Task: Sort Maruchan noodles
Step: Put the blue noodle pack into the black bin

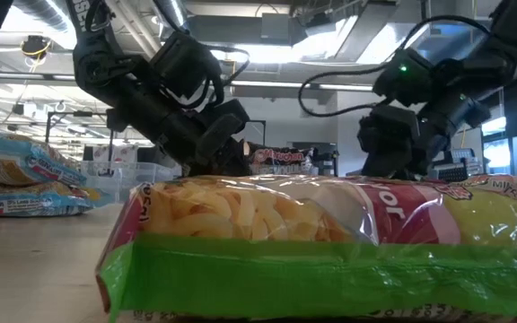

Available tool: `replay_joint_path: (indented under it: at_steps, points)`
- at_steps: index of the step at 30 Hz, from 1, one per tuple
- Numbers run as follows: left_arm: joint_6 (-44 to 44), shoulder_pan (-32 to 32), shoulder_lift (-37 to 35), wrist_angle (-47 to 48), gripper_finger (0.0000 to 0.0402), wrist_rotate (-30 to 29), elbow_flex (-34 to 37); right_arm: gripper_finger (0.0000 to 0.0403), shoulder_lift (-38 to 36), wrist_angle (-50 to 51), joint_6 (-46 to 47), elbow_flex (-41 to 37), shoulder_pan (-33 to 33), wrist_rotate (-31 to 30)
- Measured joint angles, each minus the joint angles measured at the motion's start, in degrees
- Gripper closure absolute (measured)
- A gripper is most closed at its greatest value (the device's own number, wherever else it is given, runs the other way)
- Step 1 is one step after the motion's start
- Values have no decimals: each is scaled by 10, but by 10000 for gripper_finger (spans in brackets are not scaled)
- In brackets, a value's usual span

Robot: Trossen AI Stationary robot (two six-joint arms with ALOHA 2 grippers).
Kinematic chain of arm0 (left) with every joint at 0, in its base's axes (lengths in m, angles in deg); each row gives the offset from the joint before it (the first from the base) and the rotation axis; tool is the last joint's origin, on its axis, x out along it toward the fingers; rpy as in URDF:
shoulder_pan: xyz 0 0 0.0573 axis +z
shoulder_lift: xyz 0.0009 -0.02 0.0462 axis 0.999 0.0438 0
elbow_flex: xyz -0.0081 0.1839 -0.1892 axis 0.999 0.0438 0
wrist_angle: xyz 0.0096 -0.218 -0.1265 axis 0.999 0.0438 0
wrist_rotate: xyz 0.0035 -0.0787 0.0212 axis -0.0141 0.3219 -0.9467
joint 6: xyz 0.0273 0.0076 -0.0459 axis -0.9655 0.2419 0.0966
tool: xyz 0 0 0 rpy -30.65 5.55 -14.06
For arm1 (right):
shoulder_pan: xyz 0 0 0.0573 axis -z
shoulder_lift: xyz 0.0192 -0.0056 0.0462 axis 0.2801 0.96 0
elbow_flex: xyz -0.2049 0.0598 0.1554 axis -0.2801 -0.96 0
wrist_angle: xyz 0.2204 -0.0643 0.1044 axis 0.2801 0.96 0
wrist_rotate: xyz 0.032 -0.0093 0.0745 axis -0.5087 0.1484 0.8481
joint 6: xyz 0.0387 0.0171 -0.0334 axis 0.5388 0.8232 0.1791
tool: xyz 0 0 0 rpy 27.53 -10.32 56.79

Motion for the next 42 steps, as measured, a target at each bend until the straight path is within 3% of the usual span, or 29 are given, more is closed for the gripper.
replay_joint_path:
  at_steps: [7,18,25,36,42]
  points:
    - [9,0,0,-27,195,0,0,77,12,-27,34,-7,-1,-19]
    - [-15,1,5,1,195,-3,0,77,74,-141,53,-6,-1,2]
    - [-20,3,10,1,195,-8,0,77,80,-154,57,4,-1,9]
    - [-48,7,10,-23,195,5,0,77,79,-153,-16,62,-16,18]
    - [-34,6,1,-25,195,76,0,77,79,-150,-48,62,-16,22]
